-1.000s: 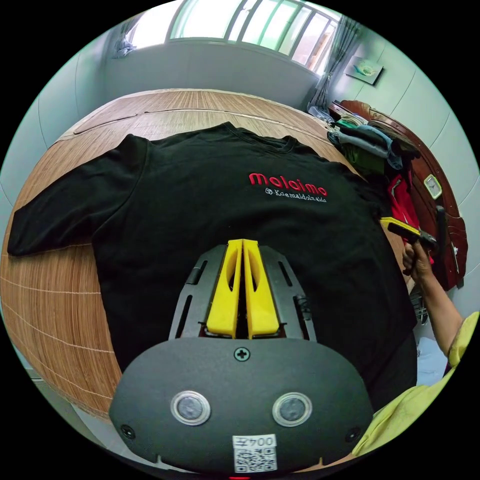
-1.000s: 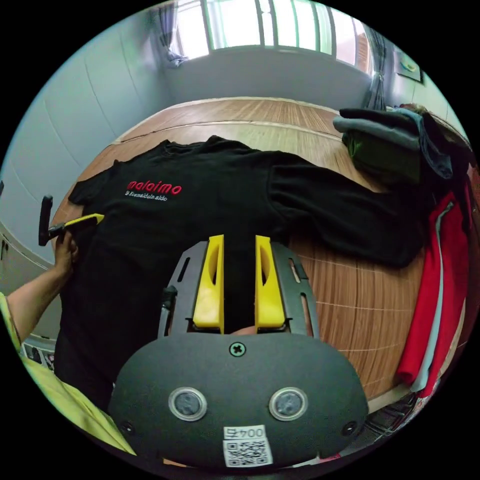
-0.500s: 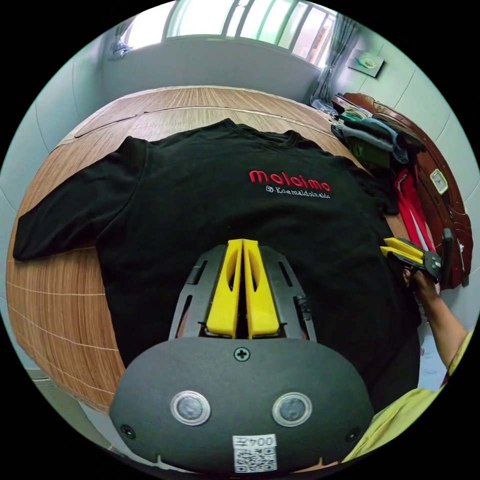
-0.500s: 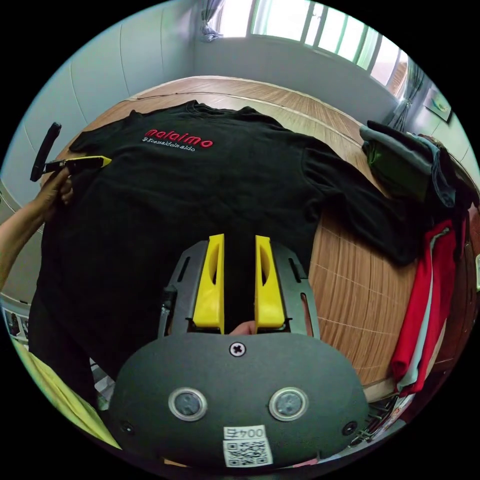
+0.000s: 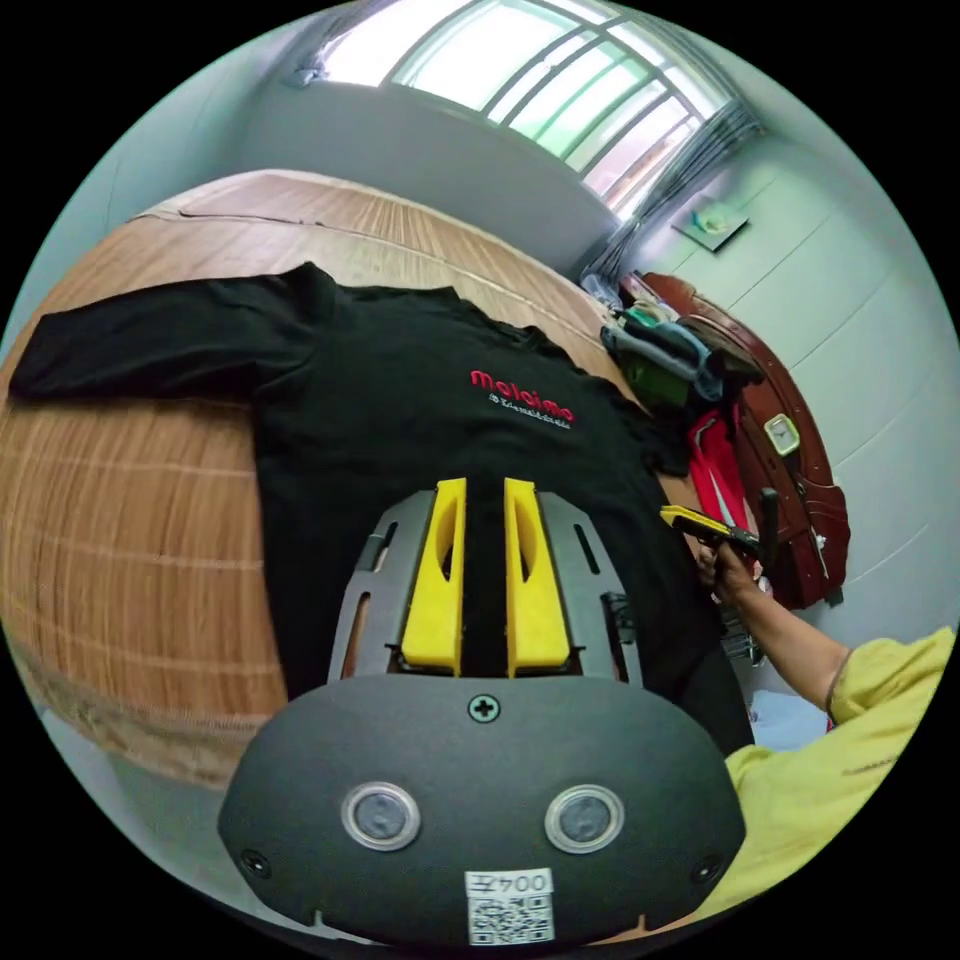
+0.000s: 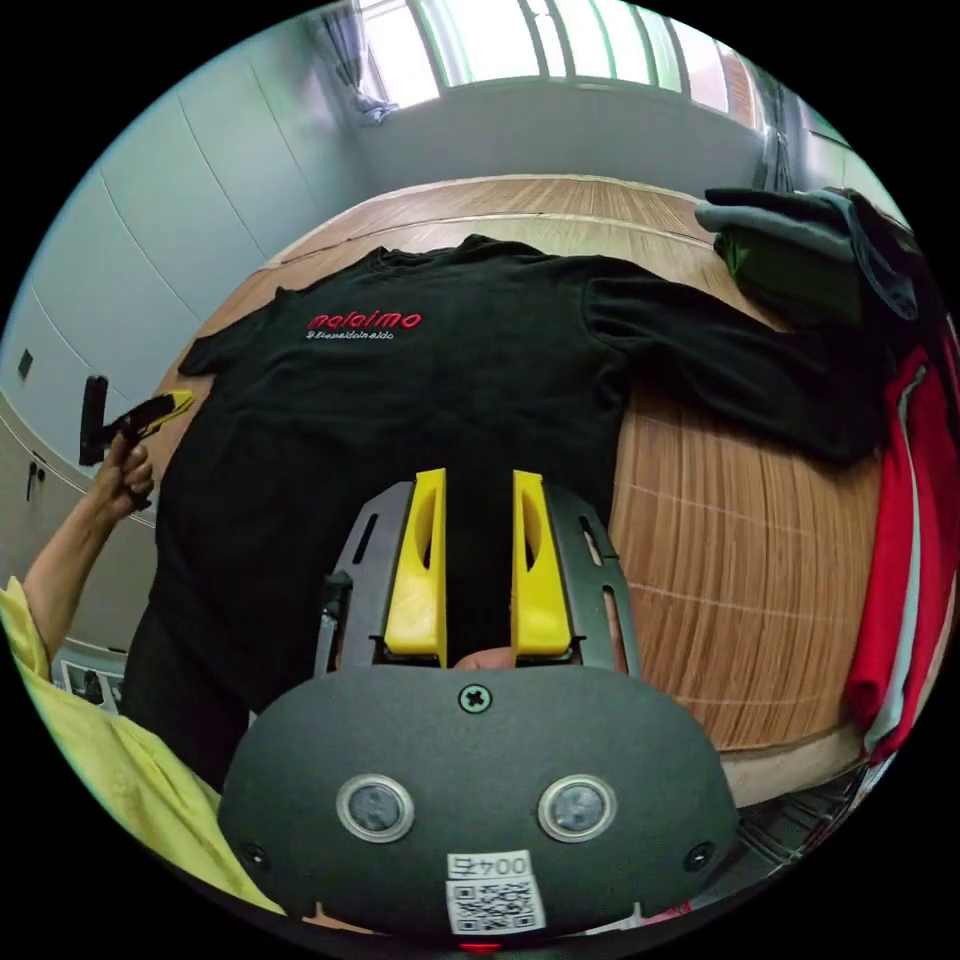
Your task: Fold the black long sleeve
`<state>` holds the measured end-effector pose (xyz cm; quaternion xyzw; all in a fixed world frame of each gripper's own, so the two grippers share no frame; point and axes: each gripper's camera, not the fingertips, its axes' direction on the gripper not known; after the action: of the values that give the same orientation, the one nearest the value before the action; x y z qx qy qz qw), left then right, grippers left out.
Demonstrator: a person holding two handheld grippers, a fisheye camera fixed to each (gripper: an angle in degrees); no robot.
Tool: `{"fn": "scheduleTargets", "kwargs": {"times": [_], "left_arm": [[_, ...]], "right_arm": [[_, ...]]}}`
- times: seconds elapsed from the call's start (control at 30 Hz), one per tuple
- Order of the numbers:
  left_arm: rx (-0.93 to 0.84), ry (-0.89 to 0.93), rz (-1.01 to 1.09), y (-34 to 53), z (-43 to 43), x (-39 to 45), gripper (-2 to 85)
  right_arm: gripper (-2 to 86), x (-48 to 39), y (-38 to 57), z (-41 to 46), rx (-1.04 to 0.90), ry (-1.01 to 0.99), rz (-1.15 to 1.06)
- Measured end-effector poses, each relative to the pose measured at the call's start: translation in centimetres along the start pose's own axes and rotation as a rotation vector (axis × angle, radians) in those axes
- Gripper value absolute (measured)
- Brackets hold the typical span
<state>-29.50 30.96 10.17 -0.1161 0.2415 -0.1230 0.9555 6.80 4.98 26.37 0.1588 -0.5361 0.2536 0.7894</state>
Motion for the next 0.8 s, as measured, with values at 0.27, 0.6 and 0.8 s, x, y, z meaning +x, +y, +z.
{"fn": "scheduleTargets", "kwargs": {"times": [0.27, 0.6, 0.8], "left_arm": [[0.004, 0.057, -0.243, 21.6, -12.4, -12.1, 12.5], [0.06, 0.367, -0.46, 29.4, -11.0, -19.1, 15.0], [0.031, 0.455, -0.448, 29.2, -10.1, -20.4, 11.4]], "right_arm": [[11.1, 14.7, 11.5, -14.1, -0.047, -0.315, 0.284], [12.3, 20.6, 18.1, -16.3, -0.086, -0.597, 0.501], [8.9, 19.1, 16.6, -16.8, -0.109, -0.594, 0.452]]}}
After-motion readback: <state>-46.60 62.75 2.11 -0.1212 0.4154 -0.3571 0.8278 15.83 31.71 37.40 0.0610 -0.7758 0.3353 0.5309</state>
